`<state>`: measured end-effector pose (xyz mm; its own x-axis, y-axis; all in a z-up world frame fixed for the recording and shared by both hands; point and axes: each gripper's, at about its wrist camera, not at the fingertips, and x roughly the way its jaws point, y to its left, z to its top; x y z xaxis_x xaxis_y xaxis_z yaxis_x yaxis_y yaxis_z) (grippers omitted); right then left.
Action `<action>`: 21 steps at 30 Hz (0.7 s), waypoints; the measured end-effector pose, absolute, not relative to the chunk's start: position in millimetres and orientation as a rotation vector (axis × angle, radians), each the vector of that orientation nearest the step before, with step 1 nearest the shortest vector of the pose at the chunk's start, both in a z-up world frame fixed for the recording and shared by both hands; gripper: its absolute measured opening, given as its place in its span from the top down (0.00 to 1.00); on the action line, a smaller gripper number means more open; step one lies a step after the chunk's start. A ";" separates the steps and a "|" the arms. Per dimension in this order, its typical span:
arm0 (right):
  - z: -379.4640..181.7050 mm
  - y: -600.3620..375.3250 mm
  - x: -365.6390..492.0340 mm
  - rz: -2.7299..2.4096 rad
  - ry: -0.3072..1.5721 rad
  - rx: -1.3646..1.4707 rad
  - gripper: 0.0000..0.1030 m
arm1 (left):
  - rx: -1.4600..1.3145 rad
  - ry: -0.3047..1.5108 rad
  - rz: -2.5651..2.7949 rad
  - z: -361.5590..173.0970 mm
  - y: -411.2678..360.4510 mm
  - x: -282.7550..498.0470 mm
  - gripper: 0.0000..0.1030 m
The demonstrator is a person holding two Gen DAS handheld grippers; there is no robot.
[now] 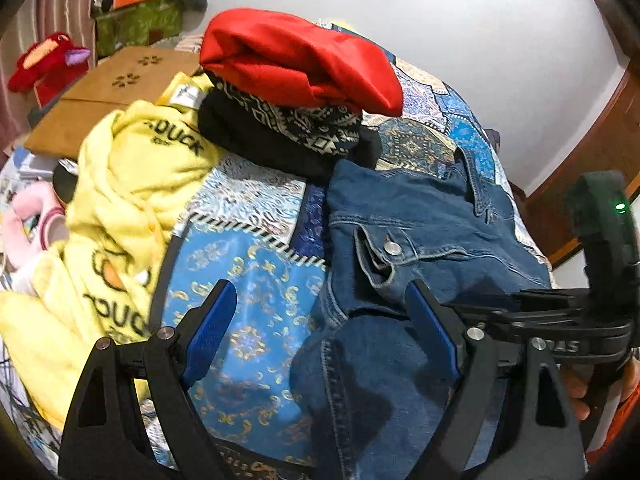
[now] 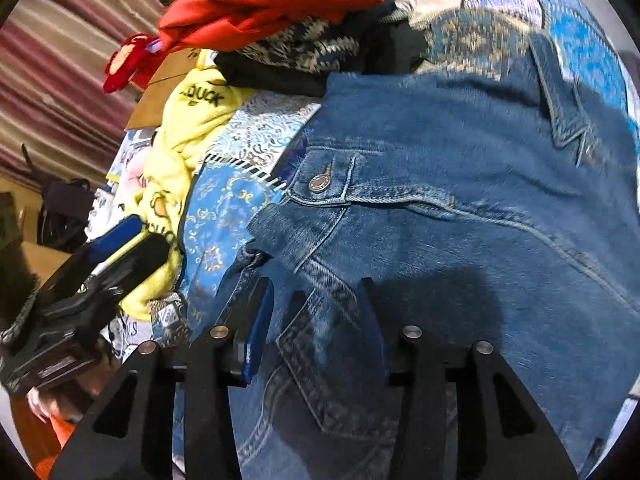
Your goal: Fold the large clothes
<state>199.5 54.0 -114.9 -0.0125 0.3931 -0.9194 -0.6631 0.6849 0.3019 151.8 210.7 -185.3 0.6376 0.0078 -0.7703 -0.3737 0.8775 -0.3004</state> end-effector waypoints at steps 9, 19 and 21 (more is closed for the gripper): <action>-50.0 9.4 210.8 0.781 1.100 -0.207 0.62 | -0.481 0.892 0.152 -187.2 187.4 167.4 0.17; 15.0 -96.3 231.9 0.546 0.848 -0.214 0.58 | -0.542 0.955 0.045 -200.7 168.3 201.1 0.17; 15.8 -114.8 232.7 0.494 0.826 -0.250 0.57 | -0.575 0.971 0.034 -206.2 168.3 207.6 0.19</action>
